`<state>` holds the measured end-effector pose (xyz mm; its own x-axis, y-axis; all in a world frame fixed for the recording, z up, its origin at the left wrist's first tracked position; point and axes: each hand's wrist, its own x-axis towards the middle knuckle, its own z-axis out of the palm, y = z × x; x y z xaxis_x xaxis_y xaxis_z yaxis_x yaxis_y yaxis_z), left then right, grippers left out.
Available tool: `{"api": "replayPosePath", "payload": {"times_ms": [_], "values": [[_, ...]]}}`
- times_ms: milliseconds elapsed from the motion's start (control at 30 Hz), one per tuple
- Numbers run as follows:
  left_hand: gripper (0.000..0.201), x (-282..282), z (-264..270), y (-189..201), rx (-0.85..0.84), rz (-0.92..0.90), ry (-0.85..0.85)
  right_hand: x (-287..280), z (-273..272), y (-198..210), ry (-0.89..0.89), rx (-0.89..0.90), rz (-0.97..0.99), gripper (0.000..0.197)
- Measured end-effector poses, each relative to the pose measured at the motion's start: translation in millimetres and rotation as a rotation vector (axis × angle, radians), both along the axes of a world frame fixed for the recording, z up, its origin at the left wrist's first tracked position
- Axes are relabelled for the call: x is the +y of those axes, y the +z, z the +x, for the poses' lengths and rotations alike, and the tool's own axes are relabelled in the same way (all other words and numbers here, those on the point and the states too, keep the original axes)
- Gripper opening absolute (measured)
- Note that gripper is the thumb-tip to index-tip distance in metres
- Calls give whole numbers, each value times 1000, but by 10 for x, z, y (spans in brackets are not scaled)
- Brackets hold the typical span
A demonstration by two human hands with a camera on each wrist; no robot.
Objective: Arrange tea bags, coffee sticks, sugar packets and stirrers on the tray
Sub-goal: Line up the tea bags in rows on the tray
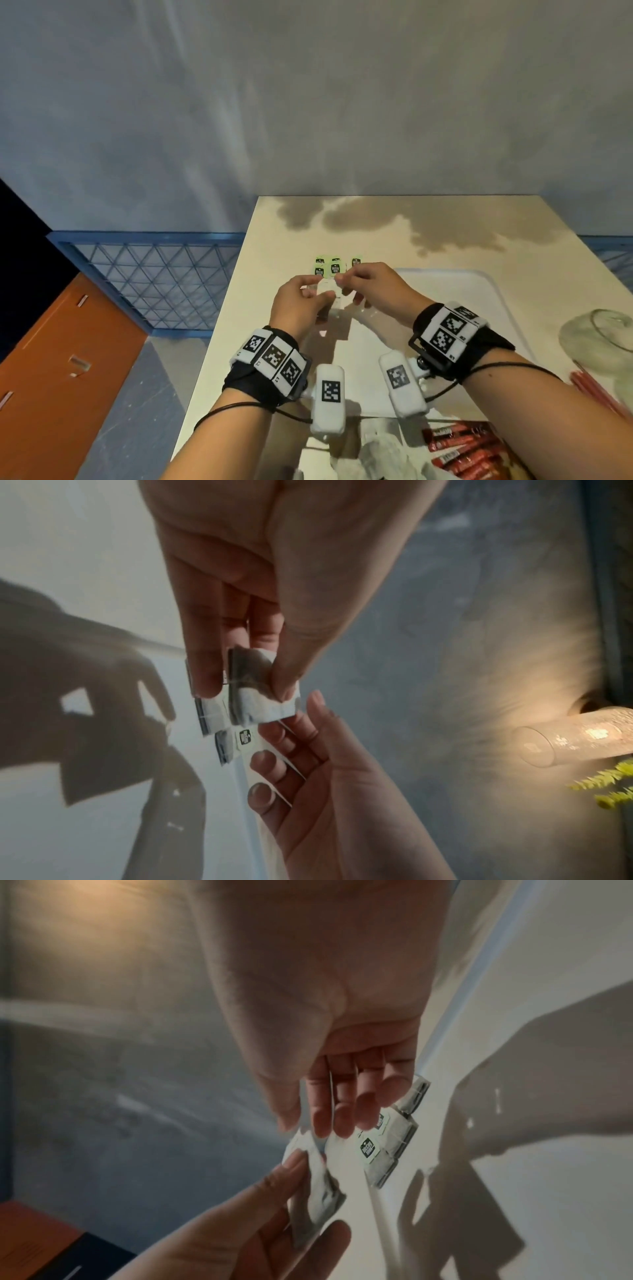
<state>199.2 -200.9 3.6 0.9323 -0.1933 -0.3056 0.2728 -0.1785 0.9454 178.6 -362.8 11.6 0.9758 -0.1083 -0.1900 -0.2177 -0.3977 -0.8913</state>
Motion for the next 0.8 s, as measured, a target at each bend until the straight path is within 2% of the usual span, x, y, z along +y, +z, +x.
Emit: {"api": "replayPosePath", "payload": {"times_ms": [167,300,367,467,633,733,800], "values": [[32,-76,-187,127,-61,6,-32,28,-246,121,-27,-51,32,15],[29,-130,-318,208,-276,209,3,9,-383,192,-169,-110,-18,17],[29,-181,-427,255,-350,262,-35,-5,-440,220,-220,-126,-54,19],[27,-264,-555,272,-363,274,-89,43,-531,264,-223,-139,-85,13],[8,-293,-616,270,-413,255,-71,120,-624,291,-211,-168,-90,13],[17,-254,-558,212,-387,220,-27,95,-614,278,-182,-165,-38,19],[17,-228,-483,145,-312,166,4,38,-582,237,-212,-165,-27,12]]}}
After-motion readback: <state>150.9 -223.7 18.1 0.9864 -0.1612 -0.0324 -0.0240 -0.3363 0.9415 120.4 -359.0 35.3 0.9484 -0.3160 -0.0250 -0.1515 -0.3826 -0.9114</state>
